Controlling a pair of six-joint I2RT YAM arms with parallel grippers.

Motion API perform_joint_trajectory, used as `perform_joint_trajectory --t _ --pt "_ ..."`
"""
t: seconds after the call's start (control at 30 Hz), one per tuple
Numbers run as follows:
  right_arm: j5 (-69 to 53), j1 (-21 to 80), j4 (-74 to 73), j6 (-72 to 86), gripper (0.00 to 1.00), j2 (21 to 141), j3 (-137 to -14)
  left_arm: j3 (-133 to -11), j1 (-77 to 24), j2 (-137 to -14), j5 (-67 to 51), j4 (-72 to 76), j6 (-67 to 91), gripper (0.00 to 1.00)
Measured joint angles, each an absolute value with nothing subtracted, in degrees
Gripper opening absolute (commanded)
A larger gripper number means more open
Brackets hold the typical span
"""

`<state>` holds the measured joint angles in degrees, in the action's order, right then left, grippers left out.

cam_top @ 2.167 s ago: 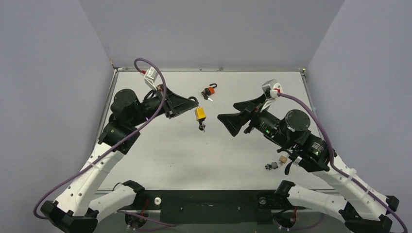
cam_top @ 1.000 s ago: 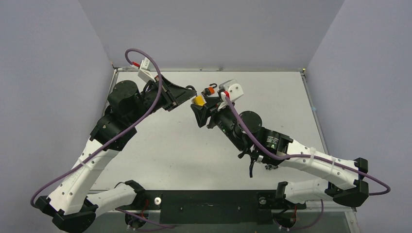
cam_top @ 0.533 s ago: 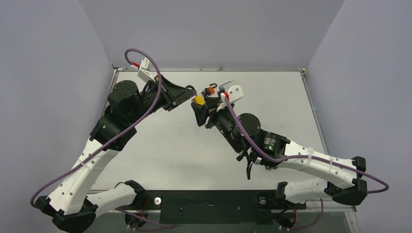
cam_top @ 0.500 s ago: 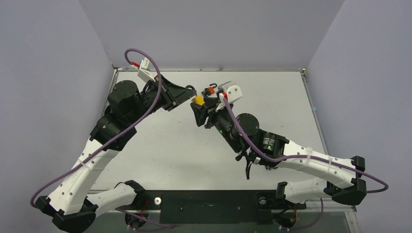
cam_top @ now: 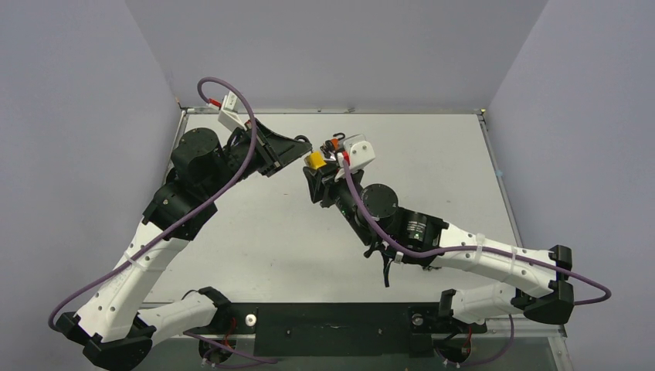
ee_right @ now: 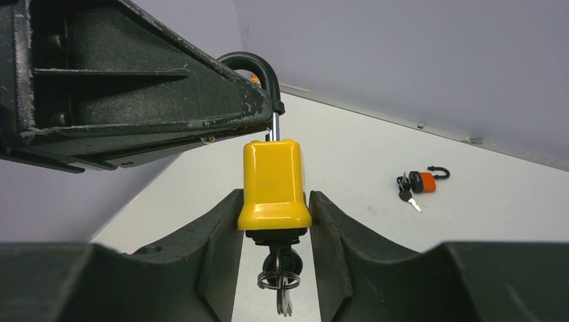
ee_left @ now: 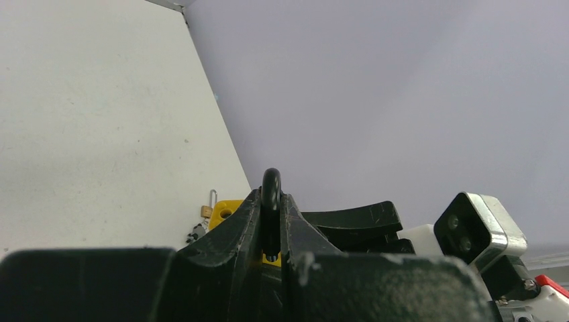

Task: Lock with the key
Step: Pick up the lock from the center of the board.

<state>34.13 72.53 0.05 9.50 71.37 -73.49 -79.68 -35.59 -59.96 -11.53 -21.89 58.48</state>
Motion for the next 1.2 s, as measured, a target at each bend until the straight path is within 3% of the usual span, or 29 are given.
perform_joint_trajectory --t 0.4,0.47,0.5,0.57,0.63,0.8,1.2 --pt "34.3 72.8 0.0 9.8 0.0 69.5 -72.1 -79.7 -36.2 -59.8 -11.9 -21.8 59.5 0.0" --pt "33.6 72.8 -0.8 10.0 0.0 69.2 -72.1 -79.7 -36.2 -59.7 -12.4 -21.9 59.2 0.11" --pt "33.4 72.8 -1.3 10.2 0.0 69.0 -72.1 -79.7 -36.2 -59.7 -12.8 -21.9 58.9 0.23" --pt "32.0 72.8 -3.8 10.7 0.0 68.6 -72.8 -79.7 -36.2 -59.7 -13.5 -22.3 57.0 0.37" --pt "30.0 72.8 -7.3 11.2 0.0 67.8 -73.8 -79.7 -36.1 -59.4 -14.1 -23.3 53.8 0.46" --pt "21.9 71.5 -16.3 12.7 0.0 63.1 -74.5 -79.7 -35.9 -57.3 -18.4 -27.3 44.4 0.49" --pt "-12.6 59.5 -31.0 18.4 0.0 52.0 -78.1 -79.8 -35.8 -52.2 -38.8 -27.2 31.7 0.5"
